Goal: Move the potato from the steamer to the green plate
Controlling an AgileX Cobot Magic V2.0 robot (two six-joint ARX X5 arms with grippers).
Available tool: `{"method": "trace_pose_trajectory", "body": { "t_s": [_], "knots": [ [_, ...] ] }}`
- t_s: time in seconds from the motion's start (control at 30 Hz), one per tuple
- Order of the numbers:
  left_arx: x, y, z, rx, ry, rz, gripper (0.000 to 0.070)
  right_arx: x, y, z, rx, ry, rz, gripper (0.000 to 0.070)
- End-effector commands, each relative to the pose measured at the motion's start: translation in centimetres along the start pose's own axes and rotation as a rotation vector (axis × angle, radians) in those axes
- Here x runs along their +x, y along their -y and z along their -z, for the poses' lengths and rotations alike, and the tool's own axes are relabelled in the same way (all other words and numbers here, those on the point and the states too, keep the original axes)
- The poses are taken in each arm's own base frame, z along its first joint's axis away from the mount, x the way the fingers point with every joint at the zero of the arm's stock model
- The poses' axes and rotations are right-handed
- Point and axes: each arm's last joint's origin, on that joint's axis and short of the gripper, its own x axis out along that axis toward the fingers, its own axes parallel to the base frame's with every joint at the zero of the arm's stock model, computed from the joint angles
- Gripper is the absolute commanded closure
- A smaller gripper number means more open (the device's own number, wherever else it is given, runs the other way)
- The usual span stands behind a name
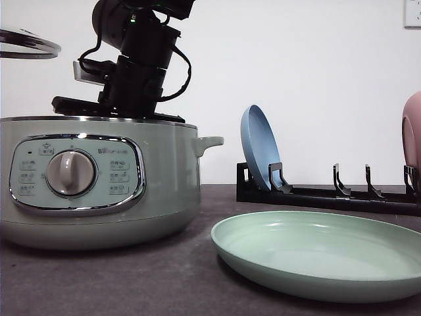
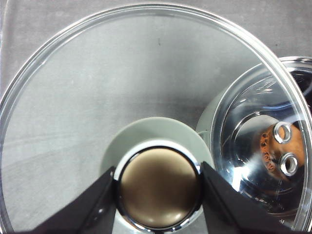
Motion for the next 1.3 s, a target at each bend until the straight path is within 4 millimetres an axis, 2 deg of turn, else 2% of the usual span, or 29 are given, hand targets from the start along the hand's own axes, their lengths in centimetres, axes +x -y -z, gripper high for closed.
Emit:
{"method": "trace_pose_trajectory", "body": {
  "t_s": [0.0,0.07,0.2,0.33,0.53,0.73,0.97,1.13,1.27],
  "knots": [
    [-0.9,-0.1,-0.6,0.013,0.072,-0.004,0.0699,1.1,-0.6,-0.1,0.000,-0.005,-0.003,0.0459],
    [-0.9,-0.1,-0.6,0.013,0.072,-0.004,0.0699,1.1,-0.6,-0.1,-0.002,-0.007,-0.007,0.0512],
    [-0.9,-0.1,-0.6,0.013,0.072,-0.004,0.0699,0.5,-0.5,-0.2,-0.009,-0.001,-0.009,0.0518],
    [-0.9,-0.1,-0.6,0.014,0.072,-0.004,0.0699,-1.5,-0.6,-0.9,-0.035,0.035,-0.012,0.0517],
    [-0.9,-0.1,-0.6,0.013,0.073,-0.003,0.0699,-6.7,-0.6,-2.2,-0.070,0.113,-0.017,0.0517],
    [-0.9,-0.1,-0.6,0.013,0.073,-0.003,0.0699,-13.6,-0.4,-2.4,-0.096,0.203,-0.018,0.0518],
    [-0.9,0.1,-0.6,0.017,0.075,0.036,0.0699,-20.6,0.9,-1.1,-0.077,0.253,-0.001,0.0517],
    [-0.9,0.2,-0.7,0.019,0.080,0.064,0.0699,-24.0,2.2,0.5,-0.051,0.233,0.022,0.0517],
    [-0.9,0.5,-0.7,0.027,0.082,0.088,0.0699,-25.8,3.2,1.9,-0.028,0.227,0.041,0.0517]
  ]
}}
